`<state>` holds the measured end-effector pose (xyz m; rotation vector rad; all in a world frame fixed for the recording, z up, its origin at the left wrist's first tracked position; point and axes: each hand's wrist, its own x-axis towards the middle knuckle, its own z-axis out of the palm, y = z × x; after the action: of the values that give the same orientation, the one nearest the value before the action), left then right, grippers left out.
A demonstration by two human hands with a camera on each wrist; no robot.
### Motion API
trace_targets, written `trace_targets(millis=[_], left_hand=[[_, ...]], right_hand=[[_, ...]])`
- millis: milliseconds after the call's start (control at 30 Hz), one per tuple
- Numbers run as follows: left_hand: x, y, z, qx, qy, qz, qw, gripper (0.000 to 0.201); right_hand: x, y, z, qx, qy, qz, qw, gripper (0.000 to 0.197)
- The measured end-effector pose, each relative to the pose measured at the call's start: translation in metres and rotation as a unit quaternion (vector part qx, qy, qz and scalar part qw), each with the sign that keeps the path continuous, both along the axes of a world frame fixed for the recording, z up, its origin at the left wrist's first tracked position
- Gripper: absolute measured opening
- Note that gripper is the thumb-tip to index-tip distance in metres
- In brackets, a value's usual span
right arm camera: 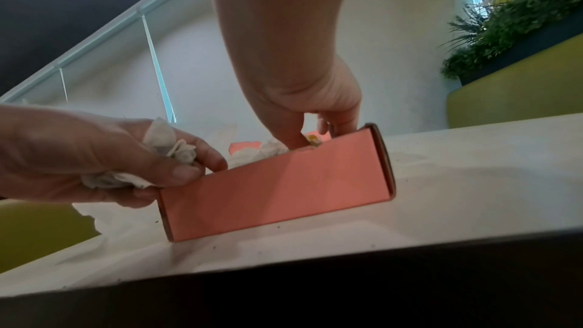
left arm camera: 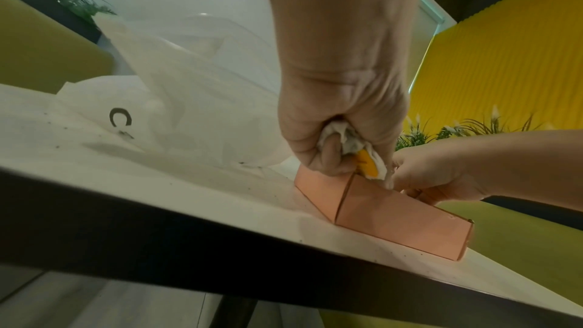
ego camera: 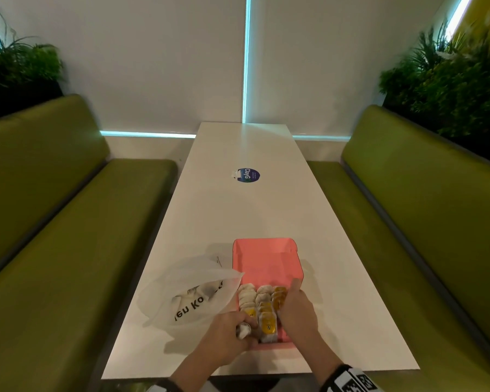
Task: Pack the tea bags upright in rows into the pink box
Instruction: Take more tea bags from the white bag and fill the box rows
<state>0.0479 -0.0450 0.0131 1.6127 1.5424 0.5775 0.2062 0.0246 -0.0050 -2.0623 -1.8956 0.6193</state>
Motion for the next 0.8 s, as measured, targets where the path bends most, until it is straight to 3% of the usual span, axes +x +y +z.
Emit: trace_targets(millis=[133, 400, 533, 633, 733, 800], left_hand=[[0.0, 0.001, 0.0, 0.007, 0.005, 0.001, 1.0, 0.027], [0.0, -0.001, -0.003, 0.008, -0.004, 0.012, 1.0, 0.03], [-0.004, -0.003, 0.011, 0.047, -0.063, 0.039, 0.996, 0.054], [-0.005, -0.003, 0.024, 0.043, -0.129, 0.069, 0.988, 0.08], [-0.002, -0.001, 0.033, 0.043, -0.189, 0.082, 0.978, 0.093], [0.001, 0.0, 0.038, 0.044, -0.221, 0.085, 0.971, 0.092]], right_hand=[[0.002, -0.001, -0.003, -0.013, -0.049, 0.013, 0.999, 0.027], [0.001, -0.002, -0.004, -0.047, -0.065, 0.033, 0.996, 0.025], [0.005, -0.005, 0.023, -0.018, -0.062, 0.057, 0.996, 0.016], [0.003, -0.012, 0.057, 0.01, 0.057, 0.136, 0.989, 0.012], [-0.007, -0.025, 0.09, -0.061, 0.241, 0.199, 0.948, 0.005], [-0.012, -0.03, 0.094, -0.072, 0.236, 0.236, 0.94, 0.018]])
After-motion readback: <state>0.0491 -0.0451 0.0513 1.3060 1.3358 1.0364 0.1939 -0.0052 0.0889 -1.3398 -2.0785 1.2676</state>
